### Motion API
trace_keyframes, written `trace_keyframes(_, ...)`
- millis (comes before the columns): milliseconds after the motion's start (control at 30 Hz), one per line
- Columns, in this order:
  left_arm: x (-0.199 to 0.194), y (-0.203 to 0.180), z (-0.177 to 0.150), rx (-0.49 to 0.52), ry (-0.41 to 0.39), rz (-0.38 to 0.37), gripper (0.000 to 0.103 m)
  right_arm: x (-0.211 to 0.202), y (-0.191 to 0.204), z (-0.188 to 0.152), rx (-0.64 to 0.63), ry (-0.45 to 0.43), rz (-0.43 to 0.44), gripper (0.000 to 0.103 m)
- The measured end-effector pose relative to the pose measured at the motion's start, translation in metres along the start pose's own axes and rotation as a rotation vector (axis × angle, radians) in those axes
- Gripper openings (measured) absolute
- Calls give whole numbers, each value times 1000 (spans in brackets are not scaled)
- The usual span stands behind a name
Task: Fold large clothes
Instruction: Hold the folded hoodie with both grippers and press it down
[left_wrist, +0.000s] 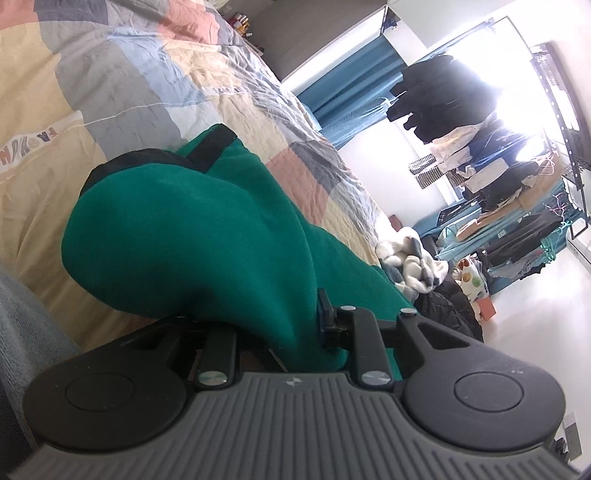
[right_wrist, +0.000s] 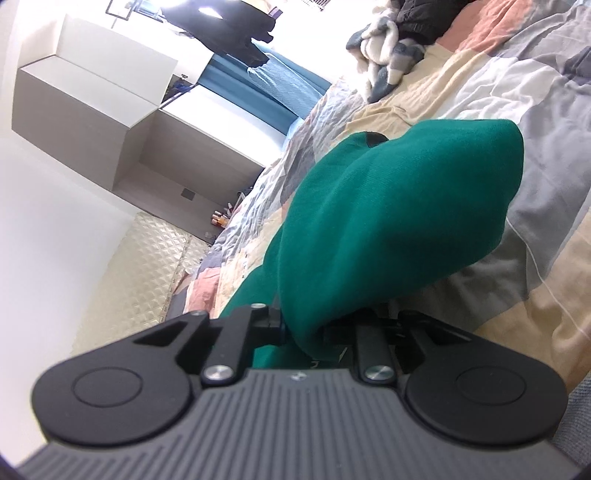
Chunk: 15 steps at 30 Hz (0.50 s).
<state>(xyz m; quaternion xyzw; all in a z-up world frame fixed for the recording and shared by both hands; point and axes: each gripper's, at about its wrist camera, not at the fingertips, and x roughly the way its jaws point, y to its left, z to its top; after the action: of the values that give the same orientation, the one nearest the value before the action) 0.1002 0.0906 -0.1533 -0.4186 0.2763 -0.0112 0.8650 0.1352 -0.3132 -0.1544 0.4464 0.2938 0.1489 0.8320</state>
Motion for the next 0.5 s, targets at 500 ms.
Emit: trace_keyframes(500,47,-51,58,28,-22,74,34,46,16,49,72,49,22,25)
